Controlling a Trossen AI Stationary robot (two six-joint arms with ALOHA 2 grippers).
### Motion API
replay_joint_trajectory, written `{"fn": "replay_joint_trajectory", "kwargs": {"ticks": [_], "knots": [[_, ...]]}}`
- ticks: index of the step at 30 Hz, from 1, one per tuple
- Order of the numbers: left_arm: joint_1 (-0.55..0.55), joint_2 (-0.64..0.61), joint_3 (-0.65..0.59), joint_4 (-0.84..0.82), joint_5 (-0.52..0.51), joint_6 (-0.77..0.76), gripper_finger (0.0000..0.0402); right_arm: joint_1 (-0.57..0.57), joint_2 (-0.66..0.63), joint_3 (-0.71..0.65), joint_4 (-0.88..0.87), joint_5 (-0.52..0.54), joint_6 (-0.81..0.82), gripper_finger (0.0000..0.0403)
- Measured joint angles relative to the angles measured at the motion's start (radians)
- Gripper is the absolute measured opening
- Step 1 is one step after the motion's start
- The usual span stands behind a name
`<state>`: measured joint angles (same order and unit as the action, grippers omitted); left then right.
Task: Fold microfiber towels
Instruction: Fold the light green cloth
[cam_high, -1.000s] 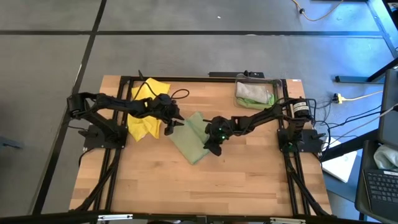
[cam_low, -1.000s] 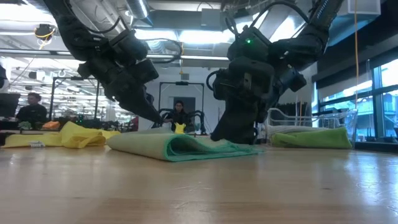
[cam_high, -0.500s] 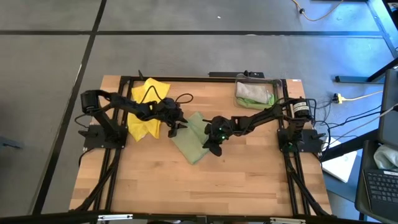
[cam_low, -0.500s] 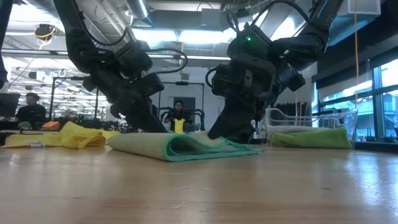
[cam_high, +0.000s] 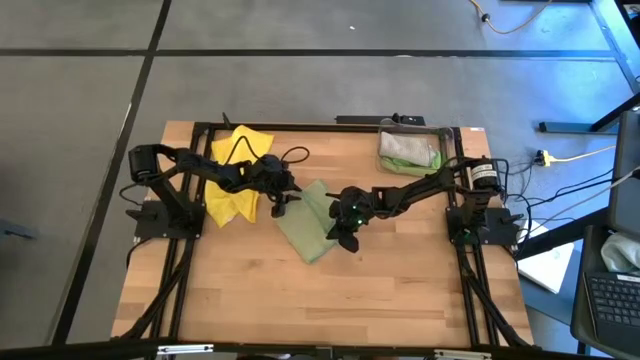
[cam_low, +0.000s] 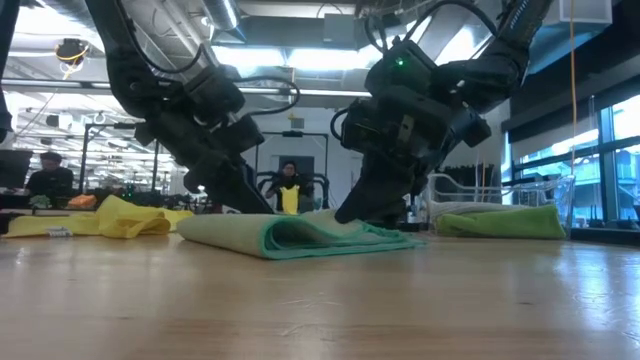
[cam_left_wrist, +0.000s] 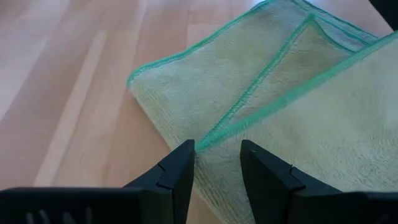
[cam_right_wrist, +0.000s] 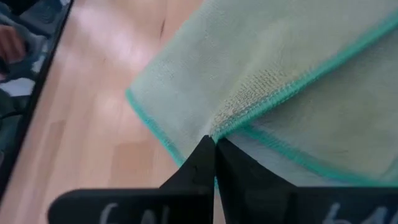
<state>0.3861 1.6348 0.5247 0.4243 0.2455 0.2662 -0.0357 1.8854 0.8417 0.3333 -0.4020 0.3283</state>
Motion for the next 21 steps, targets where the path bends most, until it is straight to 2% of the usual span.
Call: {"fn": "replay_joint_trajectory", "kwargs": {"ticks": [8,11,16,21], "knots": [[0.009,0.0,0.0,0.0,0.0,-0.01,0.0125,-0.02,0.0,0.064,-0.028,0.078,-0.11,0.0006],[0.009,0.0,0.0,0.0,0.0,-0.01,0.0125,-0.034,0.0,0.121,-0.157,0.108,-0.164,0.0007],[0.009,0.0,0.0,-0.012,0.0,-0.003,0.0124,-0.054,0.0,0.226,-0.495,0.21,-0.24,0.0008],[0.009,-0.001,0.0,-0.014,-0.001,-0.001,0.0124,-0.06,0.0,0.283,-0.612,0.237,-0.282,0.0009]]}}
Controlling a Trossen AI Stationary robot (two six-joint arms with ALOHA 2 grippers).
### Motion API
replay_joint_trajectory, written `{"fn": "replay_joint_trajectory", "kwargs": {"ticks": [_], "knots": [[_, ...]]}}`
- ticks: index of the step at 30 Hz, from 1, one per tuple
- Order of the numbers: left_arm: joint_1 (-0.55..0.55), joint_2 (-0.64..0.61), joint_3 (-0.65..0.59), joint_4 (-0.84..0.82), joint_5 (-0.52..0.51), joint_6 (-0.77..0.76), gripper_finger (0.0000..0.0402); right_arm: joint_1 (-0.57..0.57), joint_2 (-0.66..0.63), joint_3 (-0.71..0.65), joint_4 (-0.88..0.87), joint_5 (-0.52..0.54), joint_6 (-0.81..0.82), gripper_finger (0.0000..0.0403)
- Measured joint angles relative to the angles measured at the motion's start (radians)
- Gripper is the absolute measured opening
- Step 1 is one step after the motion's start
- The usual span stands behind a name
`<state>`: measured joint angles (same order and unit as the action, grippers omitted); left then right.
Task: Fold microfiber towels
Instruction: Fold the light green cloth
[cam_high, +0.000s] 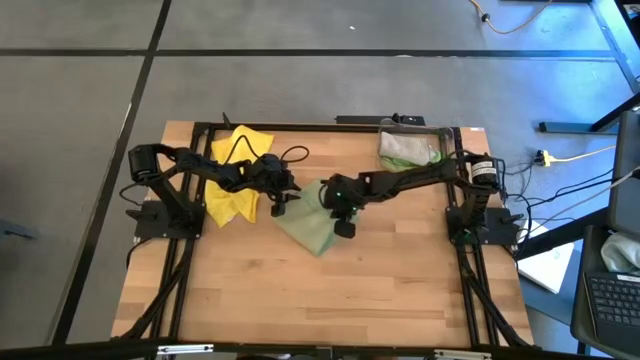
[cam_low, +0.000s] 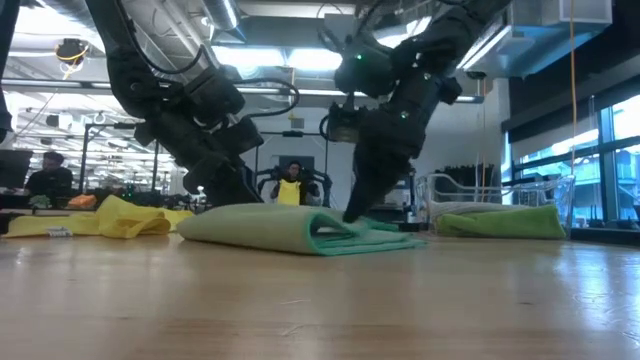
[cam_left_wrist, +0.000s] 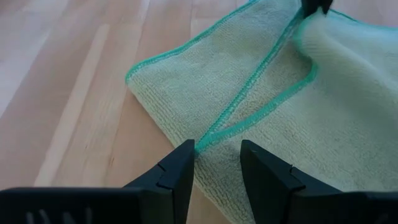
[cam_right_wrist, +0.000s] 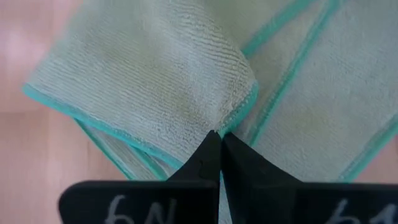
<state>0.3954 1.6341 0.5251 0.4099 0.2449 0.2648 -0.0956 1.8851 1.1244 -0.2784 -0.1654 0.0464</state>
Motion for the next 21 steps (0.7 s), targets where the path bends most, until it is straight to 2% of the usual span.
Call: {"fn": "replay_joint_trajectory", "kwargs": {"ticks": [3,9,12,21], "knots": [[0.0,0.0,0.0,-0.002,-0.019,0.0,0.0124,0.0,0.0,0.02,0.0,0.0,-0.006,0.0009],[0.0,0.0,0.0,-0.01,-0.124,0.001,0.0125,0.002,0.0,0.023,-0.047,0.003,-0.007,0.0009],[0.0,0.0,0.0,-0.01,-0.156,0.001,0.0125,0.003,0.0,0.023,-0.09,0.045,-0.005,0.0009],[0.004,-0.078,0.001,-0.055,-0.158,-0.005,0.0125,0.003,0.0,0.015,-0.119,0.068,-0.003,0.0009]]}}
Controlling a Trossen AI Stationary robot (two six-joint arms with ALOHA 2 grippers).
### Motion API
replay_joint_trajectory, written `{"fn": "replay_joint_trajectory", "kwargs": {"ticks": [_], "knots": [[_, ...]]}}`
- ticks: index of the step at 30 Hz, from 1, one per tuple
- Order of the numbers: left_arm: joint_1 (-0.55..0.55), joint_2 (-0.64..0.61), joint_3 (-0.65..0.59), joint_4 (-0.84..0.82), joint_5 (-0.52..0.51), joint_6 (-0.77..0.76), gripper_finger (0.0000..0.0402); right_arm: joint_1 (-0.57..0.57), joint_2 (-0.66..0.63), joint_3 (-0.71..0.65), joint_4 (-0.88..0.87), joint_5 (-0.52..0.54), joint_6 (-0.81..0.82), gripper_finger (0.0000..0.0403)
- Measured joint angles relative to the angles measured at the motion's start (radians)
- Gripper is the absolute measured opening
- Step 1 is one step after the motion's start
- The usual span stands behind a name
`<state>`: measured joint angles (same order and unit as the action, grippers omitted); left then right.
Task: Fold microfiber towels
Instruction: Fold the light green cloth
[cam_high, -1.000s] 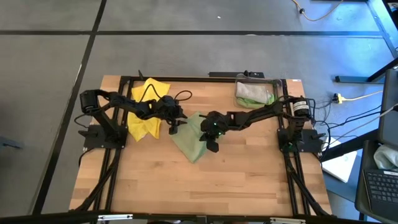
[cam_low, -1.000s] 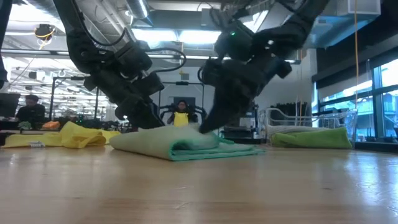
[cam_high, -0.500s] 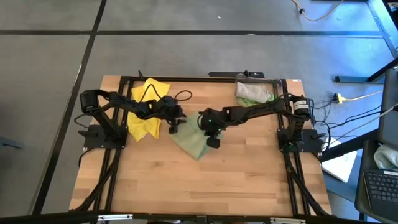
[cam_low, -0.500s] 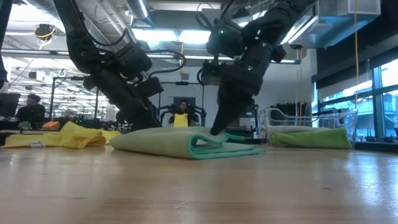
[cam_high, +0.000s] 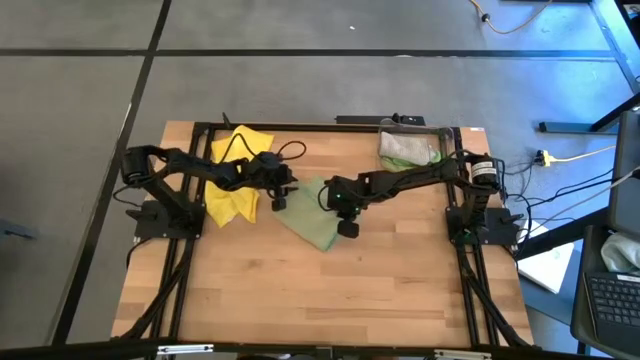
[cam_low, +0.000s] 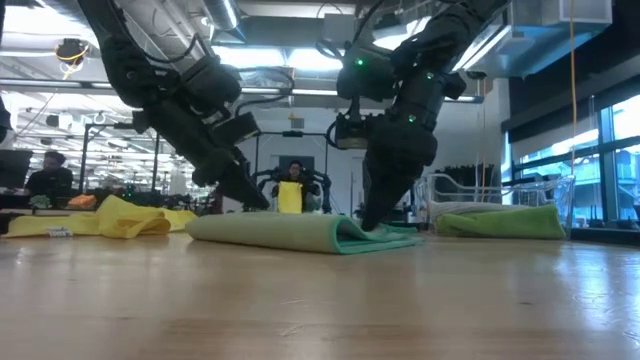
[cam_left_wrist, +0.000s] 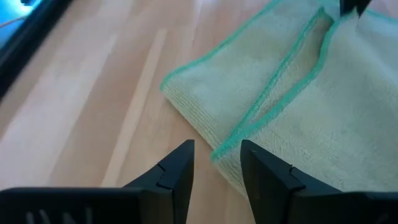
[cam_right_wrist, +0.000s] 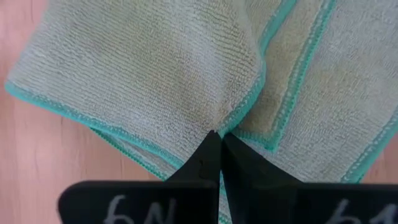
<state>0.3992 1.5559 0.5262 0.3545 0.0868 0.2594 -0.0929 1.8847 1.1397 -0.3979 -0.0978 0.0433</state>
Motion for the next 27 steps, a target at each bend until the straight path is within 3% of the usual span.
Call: {"fn": "replay_joint_trajectory", "kwargs": {"ticks": [9,15,19,22,27], "knots": [[0.019,-0.05,-0.001,-0.071,0.024,-0.015,0.0124,0.0,0.0,0.002,-0.009,0.017,0.002,0.0009],[-0.008,-0.05,-0.001,0.026,0.351,0.151,0.0125,0.0,0.0,0.031,-0.04,0.029,-0.027,0.001],[-0.027,-0.05,0.006,0.009,0.275,0.344,0.0125,0.0,0.0,0.039,-0.041,0.028,-0.047,0.001],[-0.02,-0.048,0.104,-0.153,0.249,0.38,0.0125,0.0,0.0,0.039,-0.041,0.028,-0.048,0.001],[-0.004,0.027,0.361,-0.611,0.271,0.44,0.0124,0.0,0.0,0.039,-0.039,0.026,-0.075,0.001]]}}
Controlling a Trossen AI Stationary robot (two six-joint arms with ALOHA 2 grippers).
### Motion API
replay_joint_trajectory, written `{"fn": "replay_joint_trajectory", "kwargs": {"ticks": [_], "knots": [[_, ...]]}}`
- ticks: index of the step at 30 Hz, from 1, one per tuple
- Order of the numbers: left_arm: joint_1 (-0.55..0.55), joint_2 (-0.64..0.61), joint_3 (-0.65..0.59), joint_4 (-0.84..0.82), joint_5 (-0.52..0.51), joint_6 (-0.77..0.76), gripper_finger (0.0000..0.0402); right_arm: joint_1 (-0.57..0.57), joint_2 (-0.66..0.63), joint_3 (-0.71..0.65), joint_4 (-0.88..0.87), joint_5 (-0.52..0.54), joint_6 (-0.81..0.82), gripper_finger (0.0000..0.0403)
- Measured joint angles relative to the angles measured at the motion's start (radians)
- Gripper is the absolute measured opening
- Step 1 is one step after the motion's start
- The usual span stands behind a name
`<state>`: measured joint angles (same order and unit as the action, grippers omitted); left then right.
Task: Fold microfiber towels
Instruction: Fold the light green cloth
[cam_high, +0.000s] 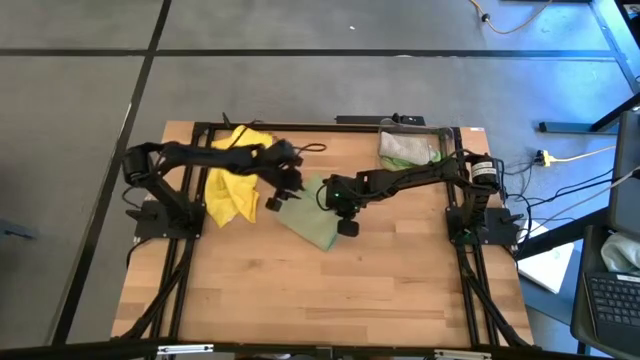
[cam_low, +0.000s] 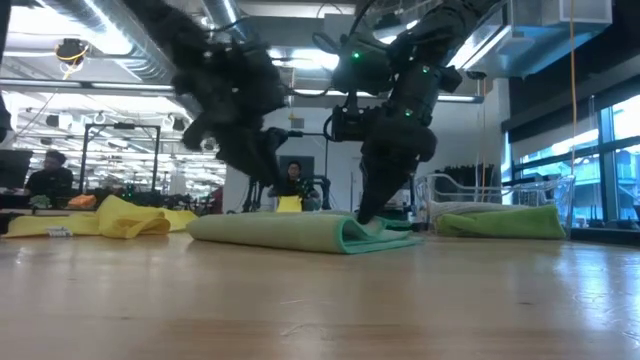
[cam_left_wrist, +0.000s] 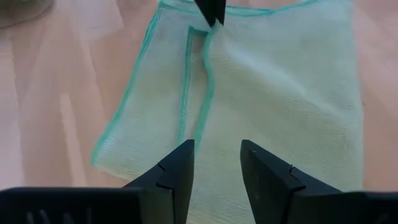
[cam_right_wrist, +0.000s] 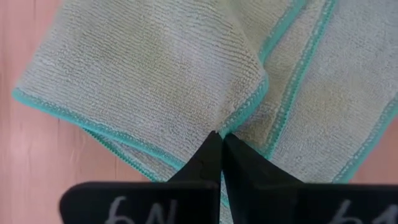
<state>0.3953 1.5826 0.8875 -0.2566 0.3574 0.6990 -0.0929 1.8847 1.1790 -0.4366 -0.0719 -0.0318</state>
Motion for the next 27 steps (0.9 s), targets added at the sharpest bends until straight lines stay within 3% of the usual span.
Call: {"fn": "replay_joint_trajectory", "kwargs": {"ticks": [4,10,19,23,27], "knots": [[0.022,0.067,0.183,-0.25,-0.002,0.065,0.0122,0.0,0.0,0.0,0.0,-0.008,-0.031,0.001],[0.034,0.165,0.381,-0.44,-0.135,0.098,0.0092,0.0,0.0,-0.003,0.009,-0.033,-0.091,0.001],[0.041,0.371,0.597,-0.713,-0.082,0.063,0.0033,0.0,0.0,-0.081,0.076,-0.095,-0.161,0.001],[0.04,0.427,0.625,-0.725,-0.078,0.042,0.0039,0.0,-0.001,-0.121,0.132,-0.121,-0.185,0.001],[0.032,0.441,0.639,-0.714,-0.092,0.038,0.0078,-0.002,-0.002,-0.124,0.139,-0.125,-0.193,0.001]]}}
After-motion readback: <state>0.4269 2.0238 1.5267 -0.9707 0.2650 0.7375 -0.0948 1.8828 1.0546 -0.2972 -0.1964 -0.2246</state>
